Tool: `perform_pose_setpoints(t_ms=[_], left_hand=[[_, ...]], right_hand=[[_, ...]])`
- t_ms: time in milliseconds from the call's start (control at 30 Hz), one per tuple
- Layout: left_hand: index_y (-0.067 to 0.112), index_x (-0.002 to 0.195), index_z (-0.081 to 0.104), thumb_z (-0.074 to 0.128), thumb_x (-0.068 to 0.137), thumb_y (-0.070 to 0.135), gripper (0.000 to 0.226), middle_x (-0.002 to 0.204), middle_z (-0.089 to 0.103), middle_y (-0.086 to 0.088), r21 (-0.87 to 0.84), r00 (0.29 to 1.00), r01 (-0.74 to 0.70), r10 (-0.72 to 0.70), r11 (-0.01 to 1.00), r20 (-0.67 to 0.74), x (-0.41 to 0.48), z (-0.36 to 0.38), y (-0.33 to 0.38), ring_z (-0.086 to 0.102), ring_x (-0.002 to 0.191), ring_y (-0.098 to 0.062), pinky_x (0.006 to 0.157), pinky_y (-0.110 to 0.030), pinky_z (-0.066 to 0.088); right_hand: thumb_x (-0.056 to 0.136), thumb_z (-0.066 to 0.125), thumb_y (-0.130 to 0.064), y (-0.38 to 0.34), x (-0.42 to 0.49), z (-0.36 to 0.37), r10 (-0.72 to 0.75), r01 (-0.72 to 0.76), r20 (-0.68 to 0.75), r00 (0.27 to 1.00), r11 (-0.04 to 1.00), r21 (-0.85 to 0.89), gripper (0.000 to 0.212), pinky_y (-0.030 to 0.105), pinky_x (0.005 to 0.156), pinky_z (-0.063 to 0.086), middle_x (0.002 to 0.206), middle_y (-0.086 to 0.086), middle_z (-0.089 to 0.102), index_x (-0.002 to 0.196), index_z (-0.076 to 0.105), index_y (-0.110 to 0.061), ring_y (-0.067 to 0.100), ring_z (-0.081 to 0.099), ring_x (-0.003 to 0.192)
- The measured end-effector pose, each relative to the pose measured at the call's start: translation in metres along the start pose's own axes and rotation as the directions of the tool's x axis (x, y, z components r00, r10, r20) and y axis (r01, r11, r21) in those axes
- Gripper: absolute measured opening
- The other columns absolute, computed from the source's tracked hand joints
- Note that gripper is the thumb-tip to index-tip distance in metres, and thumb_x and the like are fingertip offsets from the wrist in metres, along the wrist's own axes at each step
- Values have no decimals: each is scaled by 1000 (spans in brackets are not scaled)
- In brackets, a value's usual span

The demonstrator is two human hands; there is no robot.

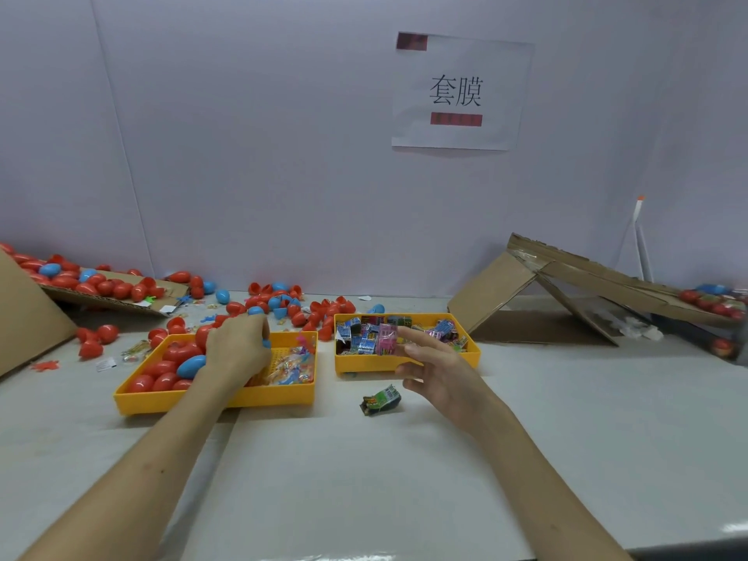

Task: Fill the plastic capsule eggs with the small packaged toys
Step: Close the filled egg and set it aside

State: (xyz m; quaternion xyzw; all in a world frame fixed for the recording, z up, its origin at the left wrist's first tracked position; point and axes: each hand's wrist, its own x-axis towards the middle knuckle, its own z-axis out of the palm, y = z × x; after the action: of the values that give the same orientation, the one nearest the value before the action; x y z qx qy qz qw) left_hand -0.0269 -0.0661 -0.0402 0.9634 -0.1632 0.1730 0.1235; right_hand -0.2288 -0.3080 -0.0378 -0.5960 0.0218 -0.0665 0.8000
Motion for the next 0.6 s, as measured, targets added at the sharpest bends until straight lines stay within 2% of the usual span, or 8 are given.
perform_pose_setpoints(t_ms=[200, 267, 300, 333, 400, 433, 500, 600], left_hand=[[17, 117, 64, 68, 94, 19, 23, 100, 69, -4, -162, 996, 5, -18, 987, -83, -6, -5, 6, 57, 79, -16, 71, -34, 54], [17, 121, 66, 62, 97, 15, 25, 98, 67, -4, -475, 990, -1, -67, 880, -126, -14, -14, 22, 58, 73, -12, 61, -26, 49], [17, 118, 68, 57, 99, 12, 23, 101, 67, -6, -706, 992, 27, -105, 707, -68, -18, -20, 32, 62, 75, -12, 61, -23, 47], [18, 114, 70, 51, 101, 11, 24, 106, 68, -9, -891, 994, 89, -96, 446, 52, -24, -26, 43, 66, 80, -15, 64, -23, 50], [15, 109, 71, 44, 103, 9, 28, 114, 68, -15, -963, 962, 269, 56, -34, 267, -43, -36, 65, 71, 89, -22, 70, -27, 57], [12, 109, 71, 46, 102, 9, 27, 114, 69, -16, -916, 936, 348, 132, -197, 327, -52, -37, 73, 71, 90, -23, 72, -28, 59], [8, 111, 72, 59, 92, 9, 23, 107, 72, -16, -798, 891, 454, 230, -396, 392, -64, -33, 82, 73, 88, -23, 72, -30, 61], [10, 110, 75, 74, 78, 15, 33, 101, 76, -12, -763, 877, 480, 258, -433, 405, -73, -25, 87, 75, 89, -23, 74, -29, 61]], right_hand=[[78, 73, -24, -1, 0, 0, 7, -7, 1, 1000, 1000, 10, 34, 28, 72, 48, 100, 0, 69, 111, 78, -29, 14, 66, 71], [77, 72, -25, -1, 1, 1, 8, -8, 1, 1000, 1000, 18, 33, 29, 72, 47, 102, 0, 70, 110, 78, -27, 15, 68, 75], [77, 72, -25, -1, 1, 0, 6, -6, 4, 1000, 1000, 19, 31, 30, 73, 47, 104, 0, 70, 108, 78, -26, 16, 69, 80], [77, 72, -25, -1, 0, 0, 5, -5, 8, 1000, 1000, 16, 30, 30, 74, 46, 105, 0, 71, 106, 77, -24, 17, 70, 86], [77, 71, -26, -2, -1, 0, 7, -7, 11, 1000, 1000, 3, 29, 30, 76, 46, 106, 1, 70, 105, 74, -22, 18, 70, 94], [76, 71, -26, -2, -1, 0, 10, -10, 7, 1000, 1000, -3, 30, 30, 76, 46, 106, 1, 70, 106, 73, -22, 17, 70, 95], [76, 70, -27, -2, -1, 0, 11, -11, -7, 1000, 1000, -8, 32, 30, 76, 47, 106, 1, 69, 107, 72, -21, 16, 70, 94], [76, 70, -28, -3, -1, -1, 4, -4, -8, 1000, 1000, -21, 32, 30, 79, 46, 110, 0, 70, 108, 73, -22, 15, 70, 94]])
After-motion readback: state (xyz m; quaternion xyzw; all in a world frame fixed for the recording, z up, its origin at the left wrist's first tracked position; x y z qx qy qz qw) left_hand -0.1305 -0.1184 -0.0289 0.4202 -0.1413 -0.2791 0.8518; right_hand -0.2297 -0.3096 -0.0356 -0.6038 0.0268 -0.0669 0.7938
